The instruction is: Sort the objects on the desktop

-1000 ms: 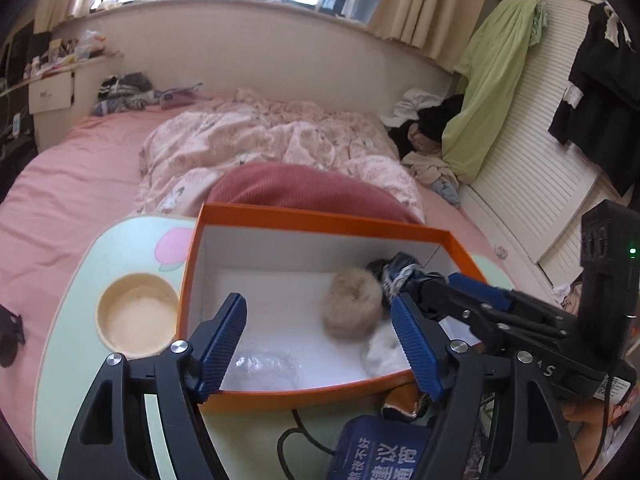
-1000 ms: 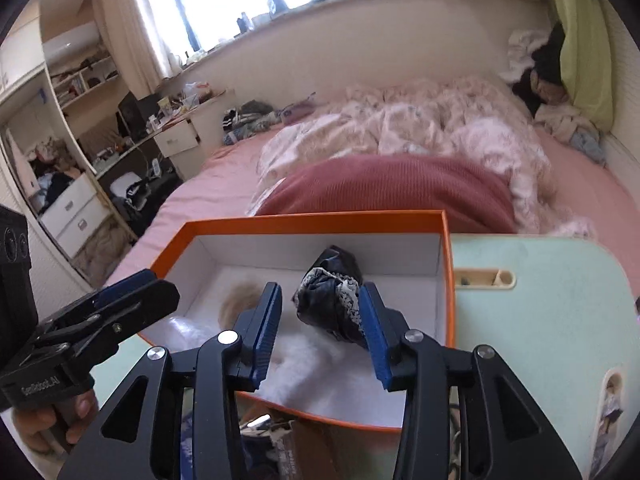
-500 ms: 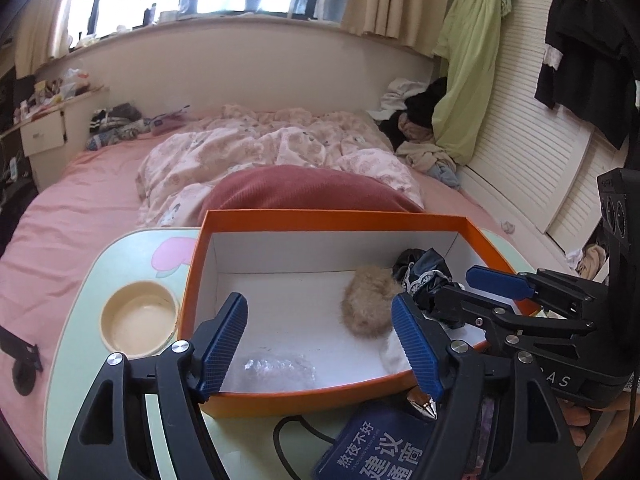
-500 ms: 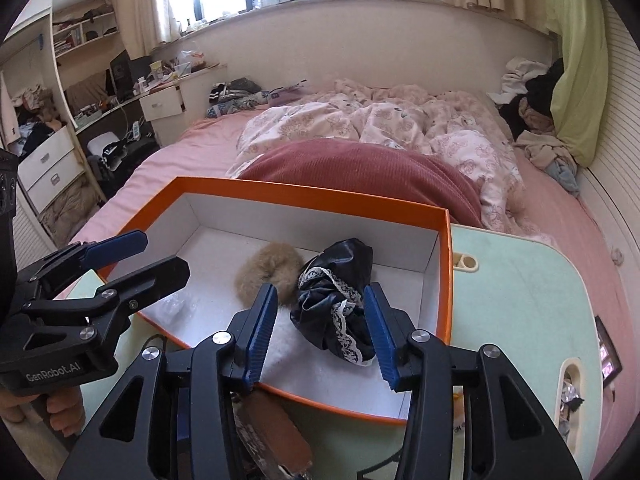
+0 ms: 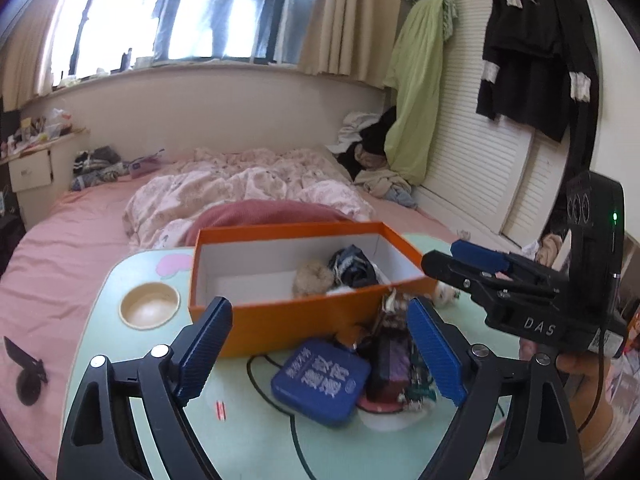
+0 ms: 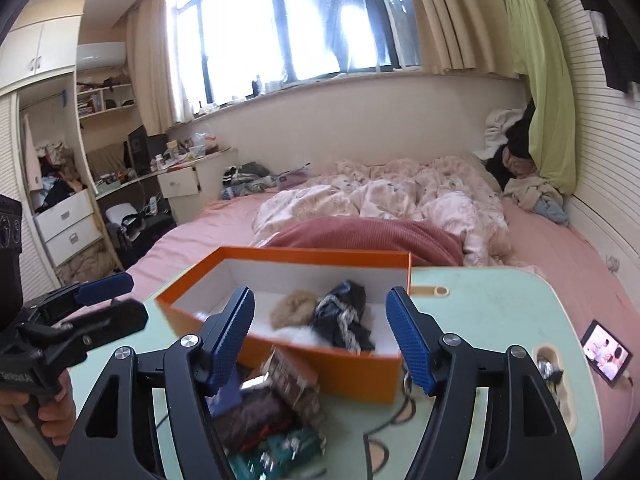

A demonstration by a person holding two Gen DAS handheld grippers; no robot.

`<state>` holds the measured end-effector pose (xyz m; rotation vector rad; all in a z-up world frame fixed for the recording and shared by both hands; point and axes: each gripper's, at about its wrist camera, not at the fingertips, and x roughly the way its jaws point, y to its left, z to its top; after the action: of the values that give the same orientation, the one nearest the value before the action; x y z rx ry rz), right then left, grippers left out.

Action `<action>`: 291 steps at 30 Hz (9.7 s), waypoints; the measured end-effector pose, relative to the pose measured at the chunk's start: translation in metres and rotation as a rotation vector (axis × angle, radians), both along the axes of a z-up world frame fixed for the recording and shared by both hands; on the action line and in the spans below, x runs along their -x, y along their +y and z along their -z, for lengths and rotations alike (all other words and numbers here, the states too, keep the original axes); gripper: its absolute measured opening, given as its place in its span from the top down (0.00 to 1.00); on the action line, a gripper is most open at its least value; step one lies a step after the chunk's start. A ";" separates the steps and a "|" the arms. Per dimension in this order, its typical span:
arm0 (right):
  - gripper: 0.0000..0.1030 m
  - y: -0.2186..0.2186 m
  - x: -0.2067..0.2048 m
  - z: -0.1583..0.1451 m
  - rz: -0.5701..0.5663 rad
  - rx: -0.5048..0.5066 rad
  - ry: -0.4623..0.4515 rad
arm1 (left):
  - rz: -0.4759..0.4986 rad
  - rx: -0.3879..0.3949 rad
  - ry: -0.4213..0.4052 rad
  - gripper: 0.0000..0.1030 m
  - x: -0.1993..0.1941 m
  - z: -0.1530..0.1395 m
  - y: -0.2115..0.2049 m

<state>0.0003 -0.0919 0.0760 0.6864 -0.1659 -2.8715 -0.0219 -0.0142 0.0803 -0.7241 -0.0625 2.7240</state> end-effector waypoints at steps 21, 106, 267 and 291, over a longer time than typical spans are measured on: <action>0.16 0.005 -0.048 0.090 0.066 -0.173 -0.077 | -0.088 0.129 -0.056 0.00 -0.034 0.088 0.010; 0.23 0.004 -0.057 0.080 -0.017 -0.103 -0.063 | -0.089 0.131 -0.054 0.00 -0.040 0.086 0.013; 0.00 -0.023 -0.043 0.080 0.013 -0.172 -0.141 | -0.140 0.144 -0.123 0.00 -0.023 0.081 0.026; 0.17 -0.018 -0.047 0.058 -0.067 -0.060 -0.060 | -0.140 0.143 -0.122 0.00 -0.022 0.080 0.026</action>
<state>0.0478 -0.1101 0.0177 0.7746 -0.0635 -2.8037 0.0000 0.0120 0.0000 -0.9603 0.0565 2.8357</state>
